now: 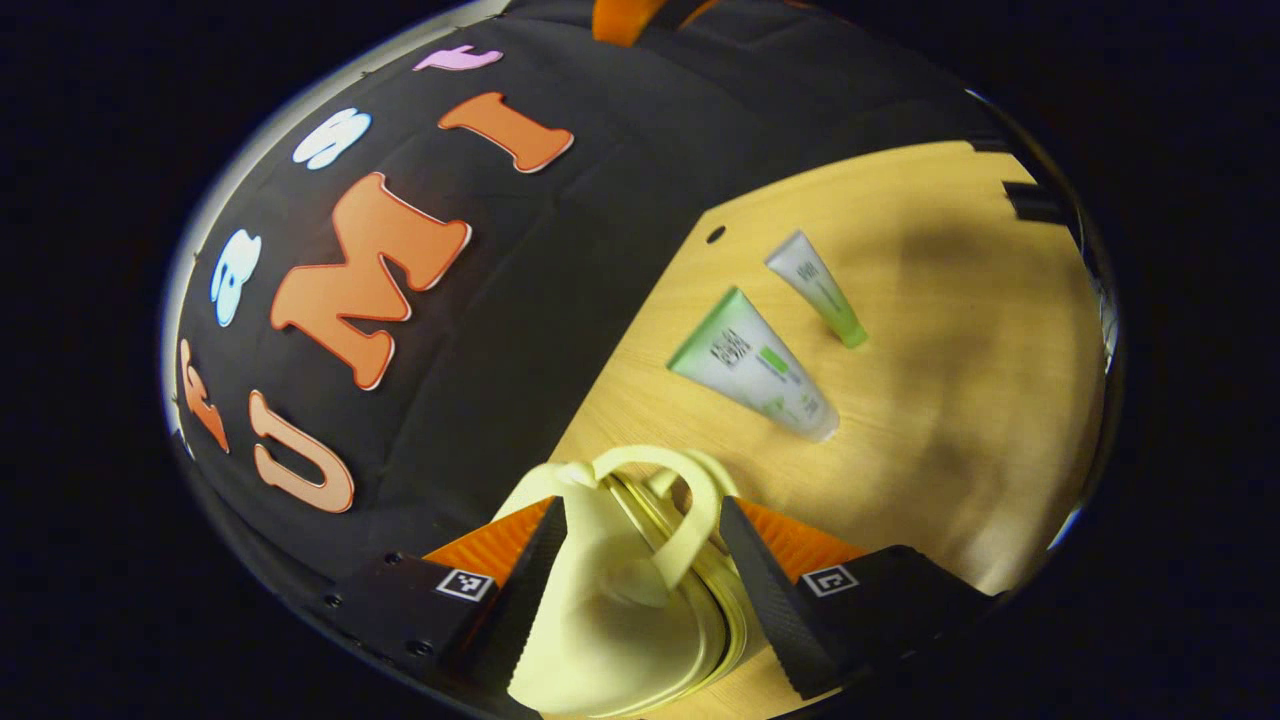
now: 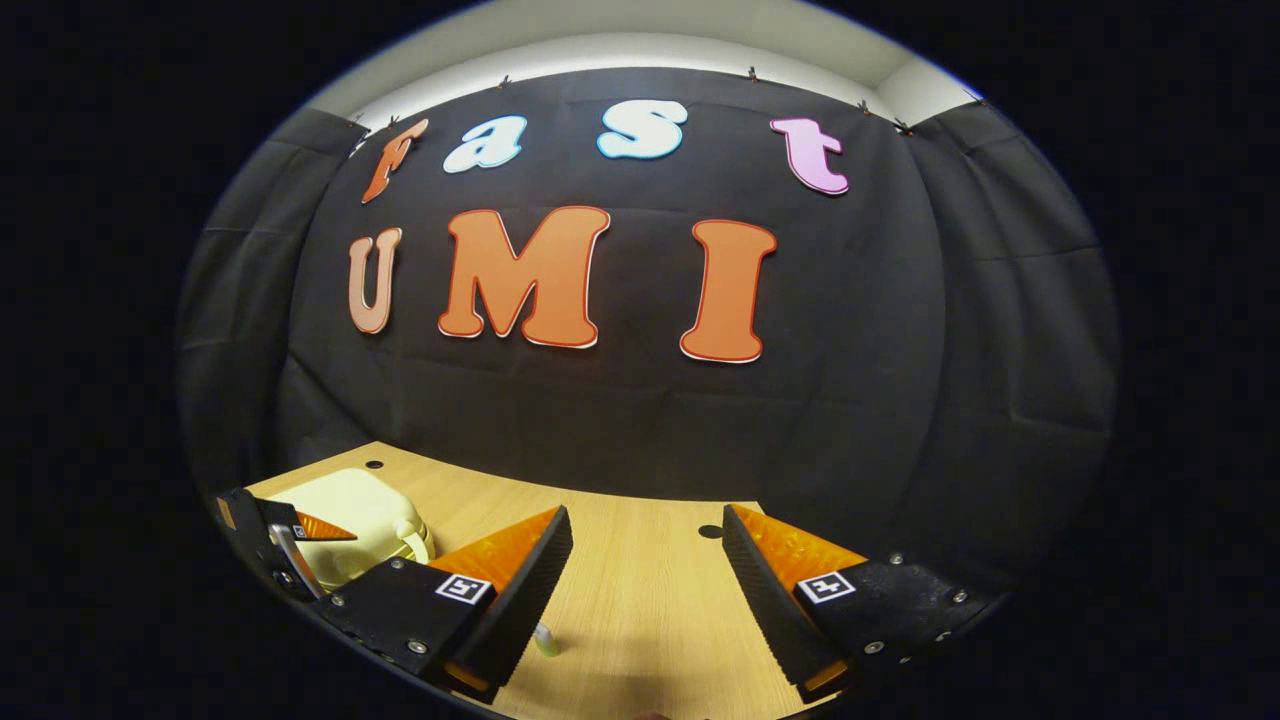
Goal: First open the suitcase, pack the skin care products into it, and then close the suitcase.
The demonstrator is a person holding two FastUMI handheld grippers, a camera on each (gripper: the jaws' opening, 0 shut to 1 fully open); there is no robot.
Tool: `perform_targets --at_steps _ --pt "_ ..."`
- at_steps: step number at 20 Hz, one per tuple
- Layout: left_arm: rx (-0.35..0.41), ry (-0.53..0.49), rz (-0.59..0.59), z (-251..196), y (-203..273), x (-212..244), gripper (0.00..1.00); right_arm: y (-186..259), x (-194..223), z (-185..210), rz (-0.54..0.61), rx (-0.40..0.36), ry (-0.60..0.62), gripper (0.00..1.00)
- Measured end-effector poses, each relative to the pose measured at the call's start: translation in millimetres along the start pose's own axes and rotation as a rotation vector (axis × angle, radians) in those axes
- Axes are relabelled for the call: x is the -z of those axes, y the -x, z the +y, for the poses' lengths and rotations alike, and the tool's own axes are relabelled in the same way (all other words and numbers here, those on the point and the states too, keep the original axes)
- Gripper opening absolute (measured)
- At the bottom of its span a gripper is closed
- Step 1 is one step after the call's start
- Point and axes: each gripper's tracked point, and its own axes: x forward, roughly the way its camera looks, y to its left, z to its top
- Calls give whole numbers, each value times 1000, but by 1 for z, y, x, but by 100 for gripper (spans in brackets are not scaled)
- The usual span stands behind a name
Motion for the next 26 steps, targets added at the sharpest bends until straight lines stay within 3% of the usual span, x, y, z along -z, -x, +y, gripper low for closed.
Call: perform_targets --at_steps 3,5,6,7,8,11,15,18,26 --pt "-12 -80 48 -5 -12 14 84 -1 8 -2 24 28 10 96" --pt "-15 -163 59 -7 -25 15 70 0 8 -1 28 38 5 96" --pt "-6 -198 41 -12 -29 7 48 -1 8 1 30 40 1 95" --pt "-35 -221 28 -9 -37 5 34 -1 9 3 31 38 -3 96" --pt "-27 -212 33 -8 -28 5 9 -2 8 4 31 40 0 95" --pt "-54 -108 -14 18 -16 -6 2 -5 6 9 29 36 12 96" --pt "-199 99 -65 96 20 -10 2 -14 6 27 41 7 12 96" --pt "-292 281 -63 158 36 11 2 -22 3 48 42 -28 12 96" --pt "-440 516 -33 265 72 94 2 -31 -7 112 35 -128 47 96"
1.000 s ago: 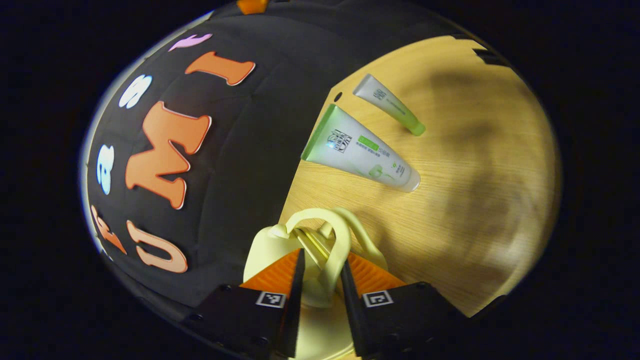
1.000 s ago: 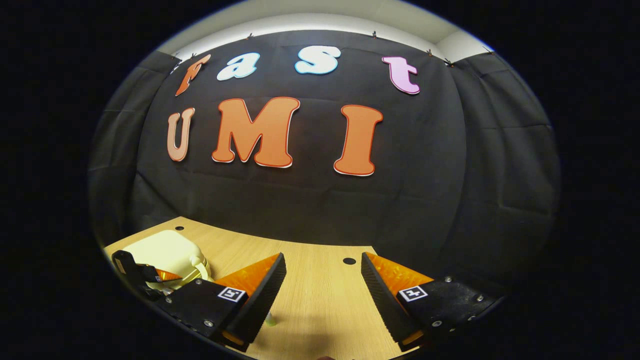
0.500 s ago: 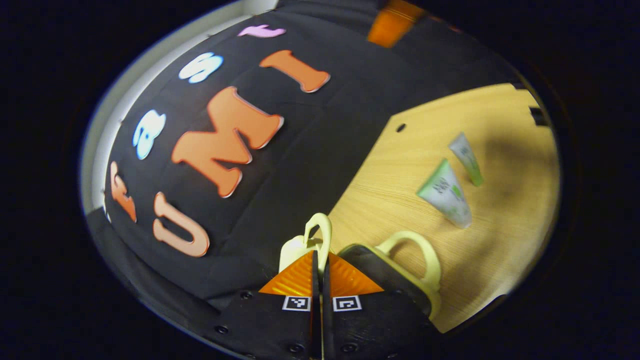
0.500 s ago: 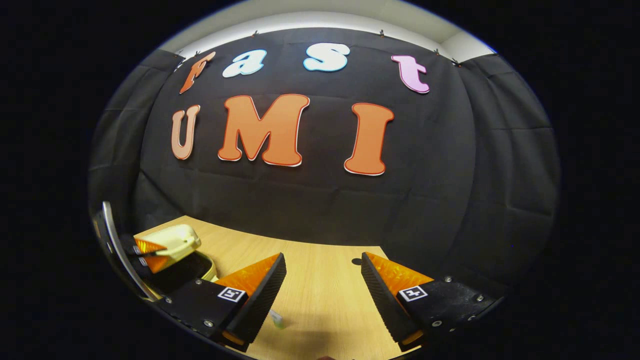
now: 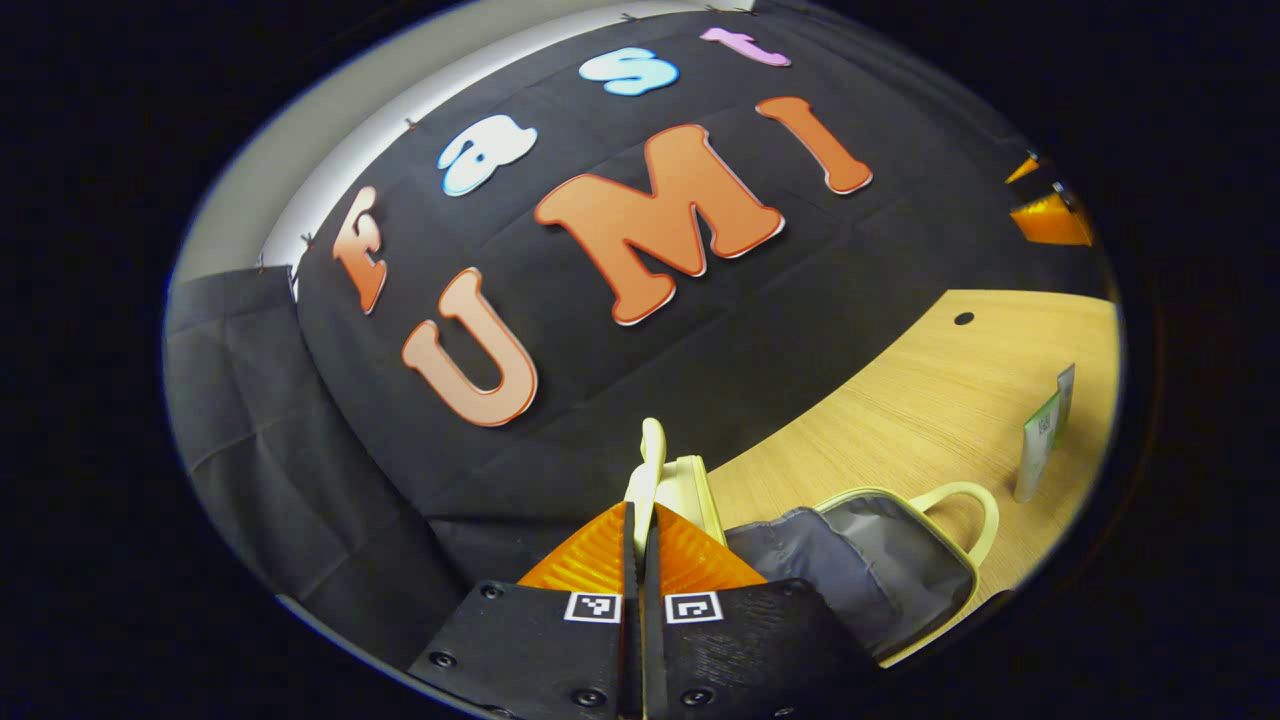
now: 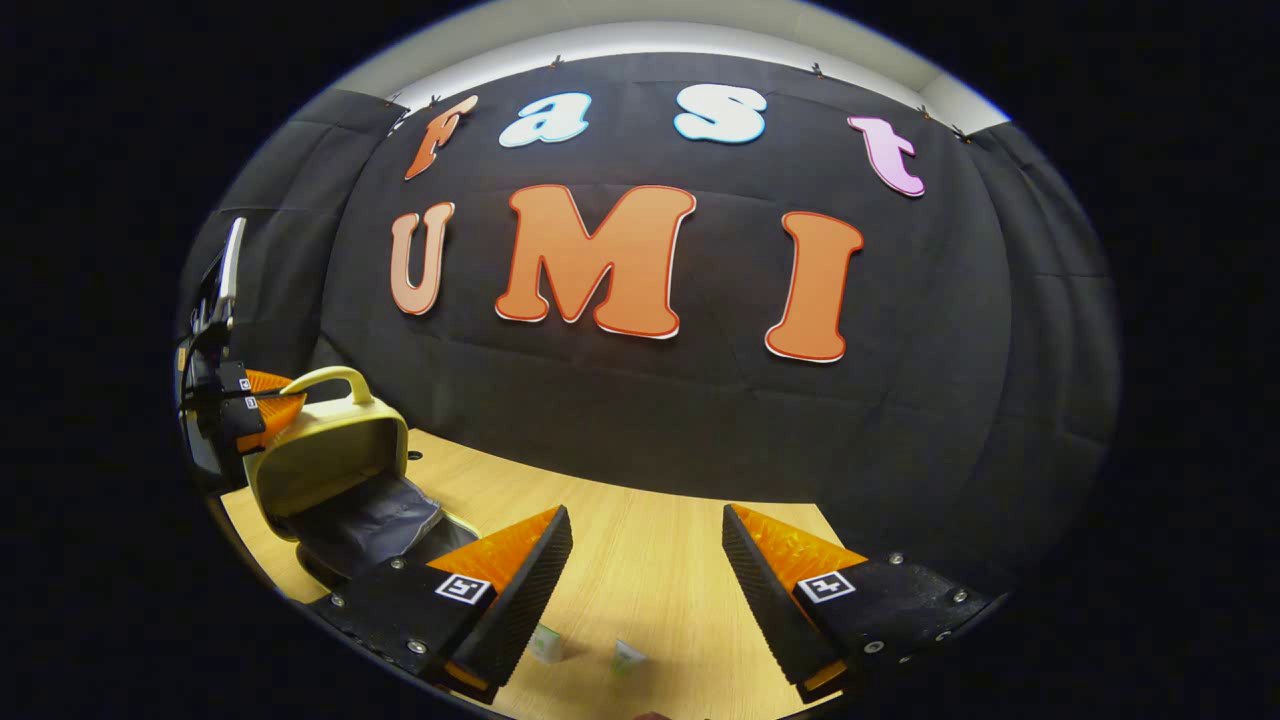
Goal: First open the suitcase, pack the skin care products into it, and then close the suitcase.
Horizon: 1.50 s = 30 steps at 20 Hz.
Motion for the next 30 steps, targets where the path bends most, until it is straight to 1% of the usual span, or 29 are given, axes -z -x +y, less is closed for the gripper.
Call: perform_targets --at_steps 2,5,9,11,13,15,17,21,23,24,25,26,27,28,29,30 --pt "-24 63 17 29 -9 13 2 -2 -2 13 -2 -8 7 96" --pt "-39 159 38 63 -16 40 2 -2 -3 29 -5 -6 21 95" --pt "-67 176 119 106 -28 100 1 -6 -4 49 -2 14 26 96" --pt "-67 200 145 126 -36 127 2 -9 -4 58 3 22 20 95" --pt "-61 192 195 140 -40 158 2 -10 -4 67 7 35 17 95" --pt "-52 163 247 148 -43 191 2 -9 -3 74 12 47 20 96" --pt "-43 173 302 154 -49 230 1 -7 -1 79 20 61 30 96" --pt "-8 256 423 146 -61 313 2 -1 3 82 43 77 28 96" --pt "1 310 493 138 -61 342 2 5 4 78 52 92 37 96" --pt "-10 322 527 134 -60 352 9 7 4 74 52 103 49 96" --pt "-20 341 536 131 -60 355 12 9 4 69 52 113 61 96" --pt "-56 335 534 134 -55 355 13 11 6 65 56 123 72 95" --pt "-86 316 513 138 -58 351 17 13 9 60 65 131 78 96" --pt "-91 308 482 136 -62 343 25 14 11 55 74 136 81 96" --pt "-97 296 458 133 -62 332 25 16 14 50 80 141 81 96" --pt "-92 278 441 127 -56 318 42 18 15 46 87 143 79 96"
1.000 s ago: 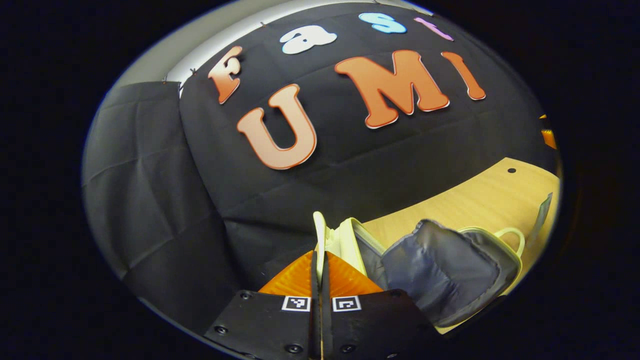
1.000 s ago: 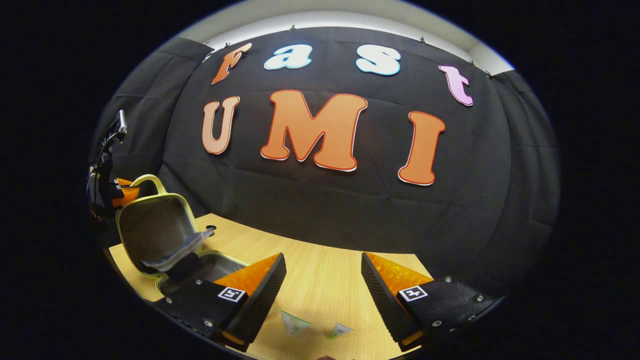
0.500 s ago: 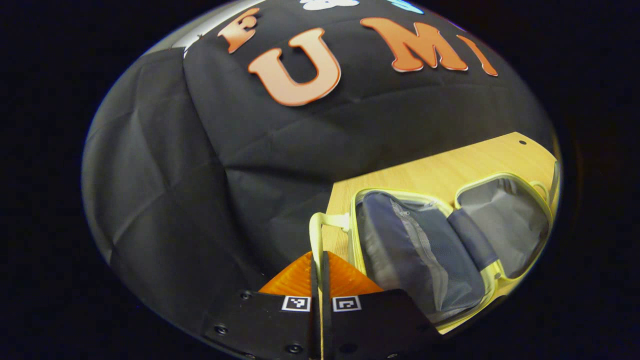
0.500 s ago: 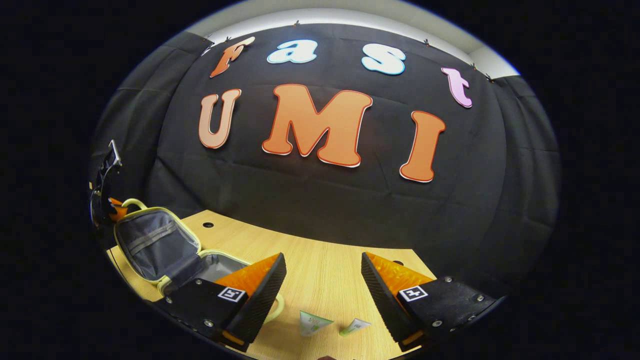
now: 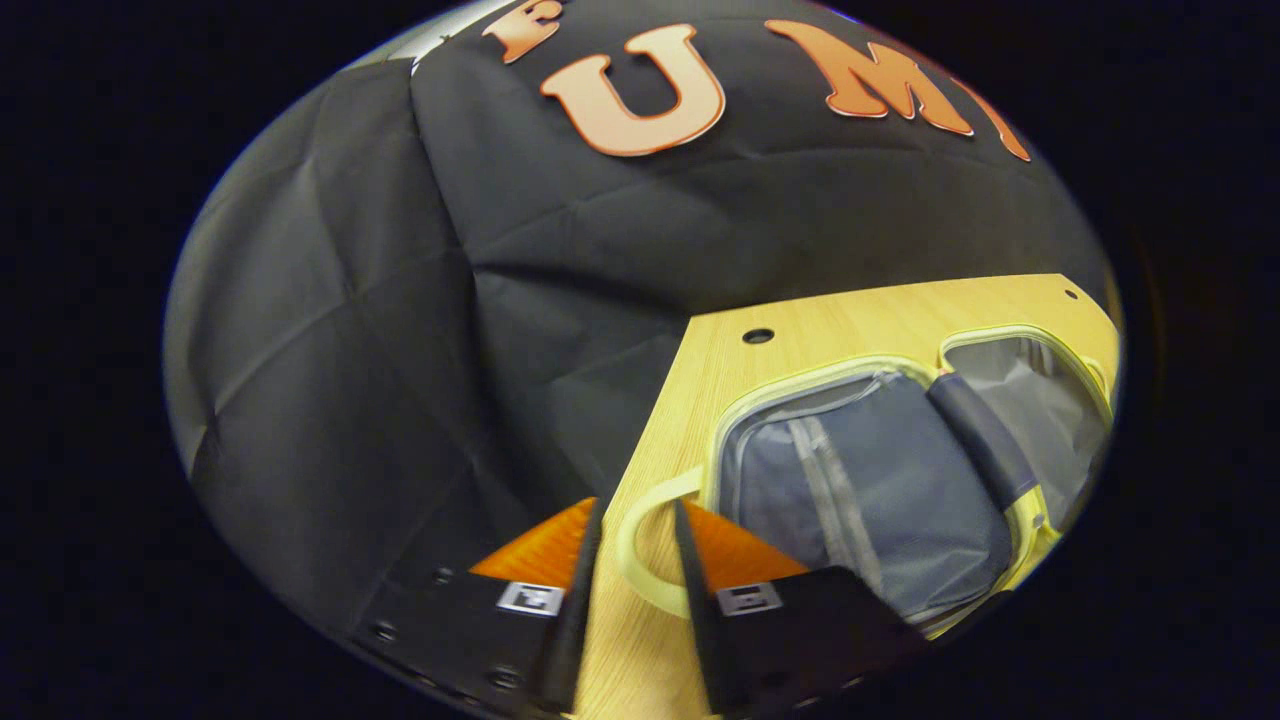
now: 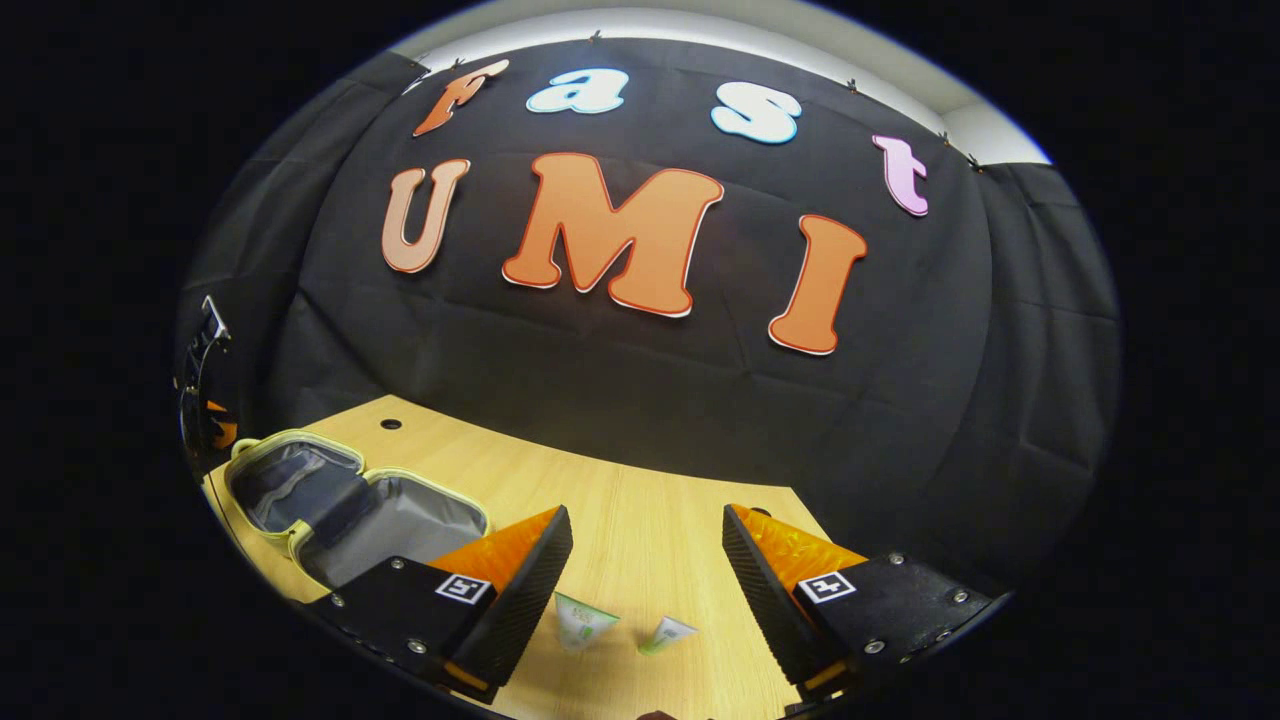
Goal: First open the suitcase, pack the skin care products into it, and then close the suitcase.
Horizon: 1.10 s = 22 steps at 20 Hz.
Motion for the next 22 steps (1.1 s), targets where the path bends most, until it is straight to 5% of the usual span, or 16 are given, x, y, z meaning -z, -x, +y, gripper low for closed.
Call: perform_targets --at_steps 2,6,14,22 --pt "9 -25 -70 -16 22 -27 77 -1 1 -9 1 4 4 96" --pt "79 64 -170 -68 71 -76 96 1 7 -26 -10 -5 9 96" --pt "228 15 -316 -199 142 -145 98 8 30 -57 2 -59 -25 96" --pt "447 -18 -360 -338 207 -163 97 14 61 -81 45 -108 -46 96"
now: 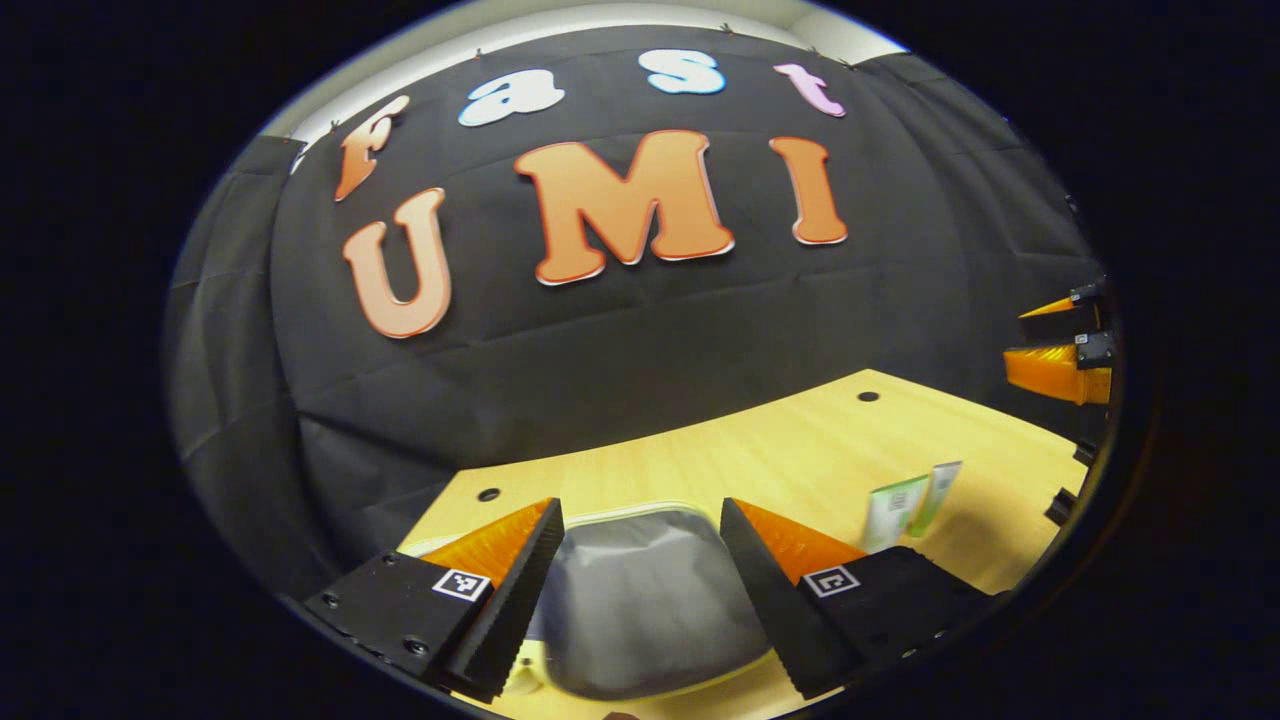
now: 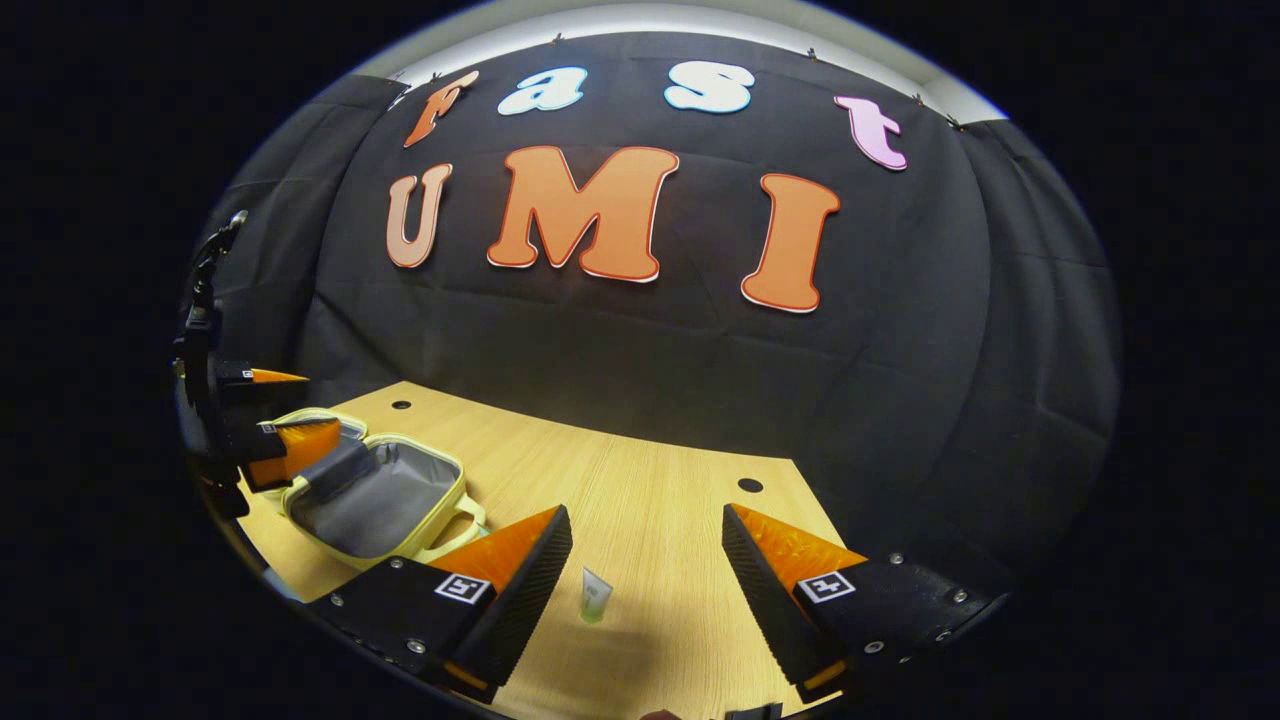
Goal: First open the suitcase, pack the skin care products into it, and then close the suitcase.
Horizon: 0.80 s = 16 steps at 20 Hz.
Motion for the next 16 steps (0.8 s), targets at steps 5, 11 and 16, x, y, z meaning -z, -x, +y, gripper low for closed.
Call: perform_targets --at_steps 5,11,16 --pt "107 34 36 -73 -10 20 98 2 41 -6 78 -41 17 96" --pt "211 66 79 -142 -20 56 98 -2 63 -8 98 -78 -2 96" --pt "301 52 91 -203 -44 87 96 -7 98 -5 109 -97 4 96"
